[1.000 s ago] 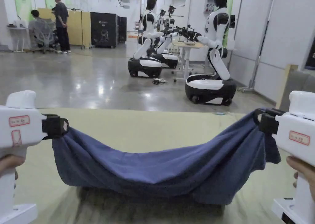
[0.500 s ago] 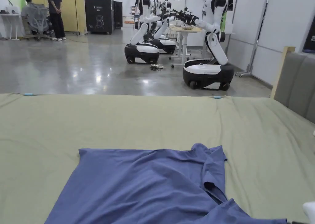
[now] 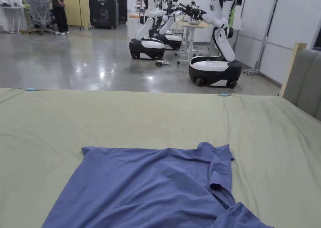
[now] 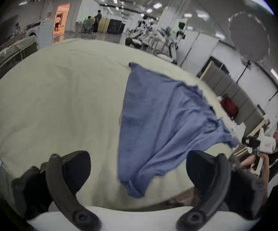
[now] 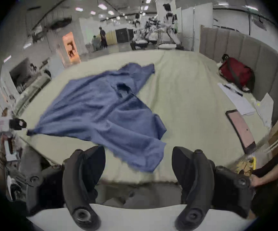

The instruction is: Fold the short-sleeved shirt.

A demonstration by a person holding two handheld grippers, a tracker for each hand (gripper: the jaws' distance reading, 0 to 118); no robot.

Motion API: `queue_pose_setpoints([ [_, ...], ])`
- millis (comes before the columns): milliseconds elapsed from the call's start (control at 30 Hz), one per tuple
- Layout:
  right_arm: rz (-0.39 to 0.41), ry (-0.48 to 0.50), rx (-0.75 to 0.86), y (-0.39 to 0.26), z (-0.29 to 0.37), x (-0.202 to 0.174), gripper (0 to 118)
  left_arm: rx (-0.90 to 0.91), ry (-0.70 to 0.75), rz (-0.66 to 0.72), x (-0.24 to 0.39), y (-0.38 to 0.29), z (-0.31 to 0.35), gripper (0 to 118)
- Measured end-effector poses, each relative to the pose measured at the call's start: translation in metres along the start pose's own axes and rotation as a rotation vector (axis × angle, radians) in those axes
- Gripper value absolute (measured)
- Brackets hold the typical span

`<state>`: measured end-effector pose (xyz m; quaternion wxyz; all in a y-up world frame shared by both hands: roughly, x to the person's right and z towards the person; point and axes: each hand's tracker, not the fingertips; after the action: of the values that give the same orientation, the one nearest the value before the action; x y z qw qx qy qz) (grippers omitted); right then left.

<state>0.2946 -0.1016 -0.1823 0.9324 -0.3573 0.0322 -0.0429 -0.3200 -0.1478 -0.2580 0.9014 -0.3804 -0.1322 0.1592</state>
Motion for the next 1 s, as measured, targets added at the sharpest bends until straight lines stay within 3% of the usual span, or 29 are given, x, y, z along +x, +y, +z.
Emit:
queue_pose_setpoints([
  [67, -0.024, 0.011, 0.058, -0.006, 0.038, -0.01, 90, 0.02, 0.02, 0.018, -0.005, -0.002, 0.03, 115],
  [100, -0.051, 0.022, 0.094, -0.01, 0.051, -0.013, 88, 0.049, 0.017, 0.023, -0.004, -0.006, 0.04, 104],
  [133, -0.07, 0.067, 0.148, -0.017, 0.065, -0.019, 75, 0.079, 0.019, 0.02, -0.003, -0.01, 0.051, 78],
  [167, -0.087, 0.111, 0.186, -0.022, 0.075, -0.023, 44, 0.095, 0.037, 0.006, -0.002, -0.015, 0.059, 33],
  [200, -0.098, 0.126, 0.19, -0.025, 0.078, -0.025, 2, 0.094, 0.062, 0.003, -0.01, -0.018, 0.058, 0],
  [367, -0.119, 0.101, 0.163, -0.037, 0.068, -0.033, 2, 0.079, 0.108, -0.007, -0.02, -0.033, 0.063, 4],
  [400, -0.12, 0.1, 0.154, -0.037, 0.063, -0.034, 2, 0.081, 0.117, -0.014, -0.023, -0.034, 0.06, 36],
  [433, -0.119, 0.102, 0.149, -0.038, 0.06, -0.035, 2, 0.069, 0.135, -0.038, -0.019, -0.032, 0.054, 82],
  [467, -0.116, 0.105, 0.139, -0.039, 0.056, -0.036, 2, 0.032, 0.18, -0.061, -0.009, -0.031, 0.047, 115],
  [500, -0.114, 0.109, 0.129, -0.039, 0.053, -0.037, 2, -0.023, 0.218, -0.084, -0.008, -0.031, 0.036, 116],
  [700, -0.113, 0.112, 0.112, -0.04, 0.049, -0.045, 2, -0.035, 0.193, -0.127, 0.032, -0.034, -0.016, 116],
  [800, -0.12, 0.109, 0.105, -0.039, 0.051, -0.045, 2, -0.097, 0.281, -0.212, 0.026, -0.029, -0.035, 110],
  [867, -0.126, 0.093, 0.104, -0.041, 0.051, -0.045, 2, -0.082, 0.286, -0.233, 0.019, -0.028, -0.045, 89],
  [900, -0.129, 0.088, 0.102, -0.042, 0.051, -0.044, 2, -0.093, 0.285, -0.233, 0.021, -0.028, -0.049, 61],
  [933, -0.133, 0.08, 0.099, -0.041, 0.052, -0.043, 2, -0.107, 0.298, -0.236, 0.025, -0.029, -0.051, 46],
  [967, -0.137, 0.074, 0.1, -0.041, 0.053, -0.042, 2, -0.095, 0.299, -0.235, 0.024, -0.028, -0.05, 42],
  [1000, -0.14, 0.071, 0.101, -0.041, 0.053, -0.042, 2, -0.085, 0.296, -0.233, 0.021, -0.025, -0.048, 30],
])
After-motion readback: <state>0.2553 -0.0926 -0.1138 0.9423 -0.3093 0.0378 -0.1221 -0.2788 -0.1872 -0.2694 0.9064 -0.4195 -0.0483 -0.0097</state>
